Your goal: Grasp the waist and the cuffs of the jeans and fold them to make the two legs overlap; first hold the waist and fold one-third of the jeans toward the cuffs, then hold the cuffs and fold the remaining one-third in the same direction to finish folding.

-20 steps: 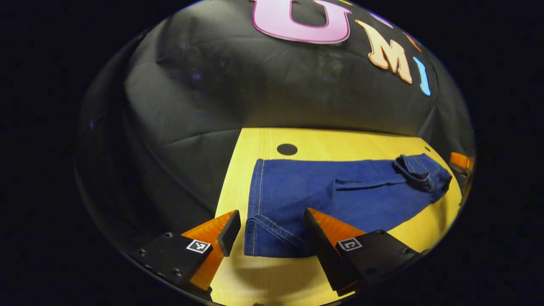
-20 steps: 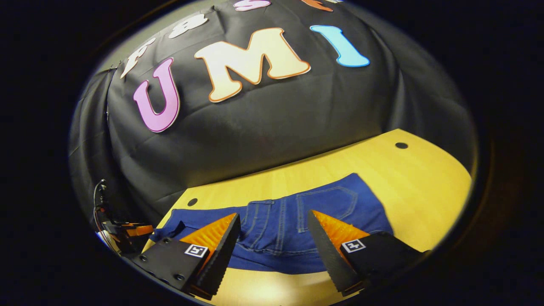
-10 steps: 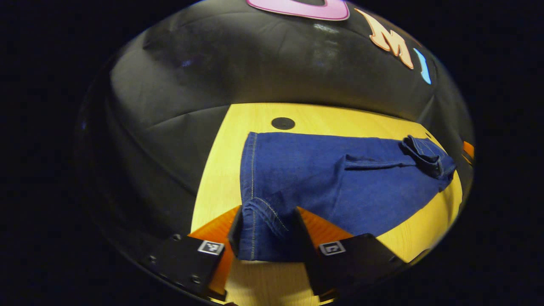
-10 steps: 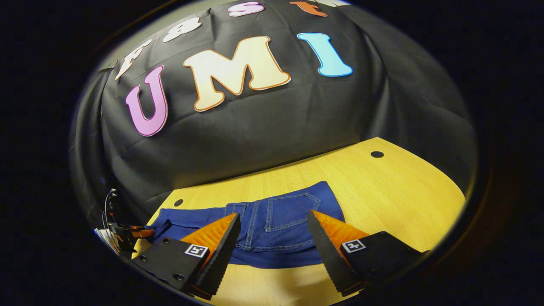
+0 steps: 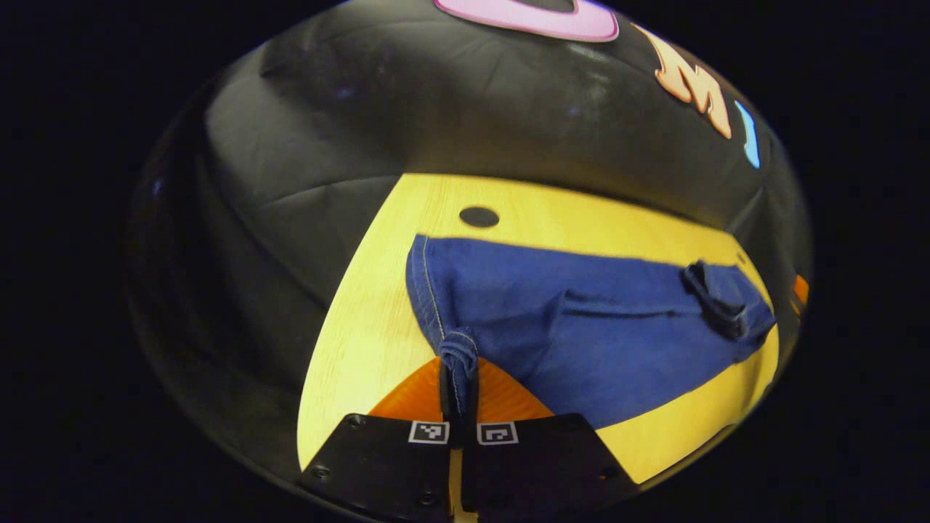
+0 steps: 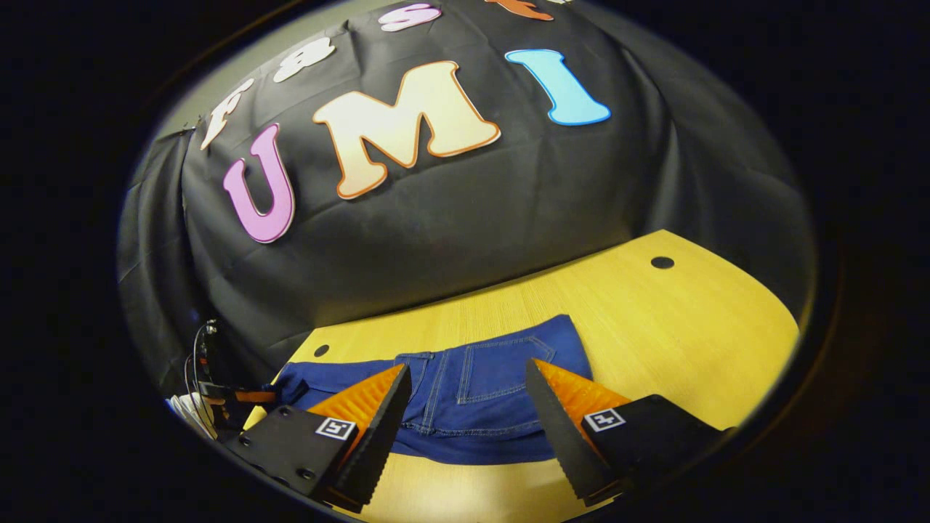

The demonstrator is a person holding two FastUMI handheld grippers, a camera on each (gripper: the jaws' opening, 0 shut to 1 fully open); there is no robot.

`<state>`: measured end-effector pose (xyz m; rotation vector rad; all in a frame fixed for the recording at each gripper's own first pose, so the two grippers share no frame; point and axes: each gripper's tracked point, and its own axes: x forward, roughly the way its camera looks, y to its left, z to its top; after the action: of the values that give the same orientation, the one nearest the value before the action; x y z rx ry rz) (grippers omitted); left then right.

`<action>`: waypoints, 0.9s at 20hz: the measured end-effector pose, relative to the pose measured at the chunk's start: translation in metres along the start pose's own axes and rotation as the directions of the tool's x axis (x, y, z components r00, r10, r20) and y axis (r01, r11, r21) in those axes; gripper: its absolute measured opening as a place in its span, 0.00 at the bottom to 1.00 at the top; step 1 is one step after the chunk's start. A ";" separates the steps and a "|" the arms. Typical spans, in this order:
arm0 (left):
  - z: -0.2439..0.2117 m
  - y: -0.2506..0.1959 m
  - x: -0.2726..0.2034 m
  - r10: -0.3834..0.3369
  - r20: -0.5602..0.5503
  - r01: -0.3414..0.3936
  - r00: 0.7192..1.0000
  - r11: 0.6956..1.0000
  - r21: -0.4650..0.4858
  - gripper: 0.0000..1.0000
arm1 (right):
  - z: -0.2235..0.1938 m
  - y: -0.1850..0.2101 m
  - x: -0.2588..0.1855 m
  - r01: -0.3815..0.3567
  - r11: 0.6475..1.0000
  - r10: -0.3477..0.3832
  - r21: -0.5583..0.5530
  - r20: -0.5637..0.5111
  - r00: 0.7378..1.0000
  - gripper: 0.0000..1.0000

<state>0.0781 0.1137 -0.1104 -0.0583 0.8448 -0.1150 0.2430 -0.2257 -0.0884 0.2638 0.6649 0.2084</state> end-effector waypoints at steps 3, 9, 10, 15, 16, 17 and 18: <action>0.034 -0.034 -0.044 -0.022 0.078 0.024 0.997 0.999 -0.025 0.00 | 0.017 -0.016 -0.014 -0.048 0.998 0.048 -0.028 -0.004 0.999 0.98; 0.082 -0.140 -0.085 -0.110 0.179 0.113 0.978 0.994 -0.006 0.00 | 0.047 -0.058 -0.041 -0.072 0.997 0.072 -0.016 0.020 0.997 0.98; 0.088 -0.159 -0.089 -0.132 0.193 0.135 0.972 0.991 -0.002 0.00 | 0.050 -0.066 -0.047 -0.070 0.997 0.071 -0.015 0.025 0.997 0.98; 0.110 -0.246 -0.096 -0.234 0.230 0.229 0.945 0.972 0.049 0.00 | 0.050 -0.108 -0.067 -0.052 0.999 0.052 0.017 0.023 0.998 0.98; 0.117 -0.264 -0.095 -0.256 0.242 0.249 0.936 0.967 0.059 0.00 | 0.050 -0.115 -0.071 -0.048 0.999 0.048 0.024 0.022 0.999 0.98; 0.119 -0.284 -0.095 -0.279 0.242 0.271 0.929 0.960 0.066 0.00 | 0.050 -0.121 -0.074 -0.045 0.999 0.045 0.027 0.024 0.999 0.98; 0.122 -0.304 -0.094 -0.302 0.242 0.291 0.922 0.953 0.081 0.00 | 0.051 -0.127 -0.079 -0.042 0.999 0.041 0.026 0.026 0.999 0.98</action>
<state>0.0843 -0.1758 0.0697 -0.1576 0.5735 -0.4039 0.2282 -0.3760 -0.0427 0.3058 0.6375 0.2353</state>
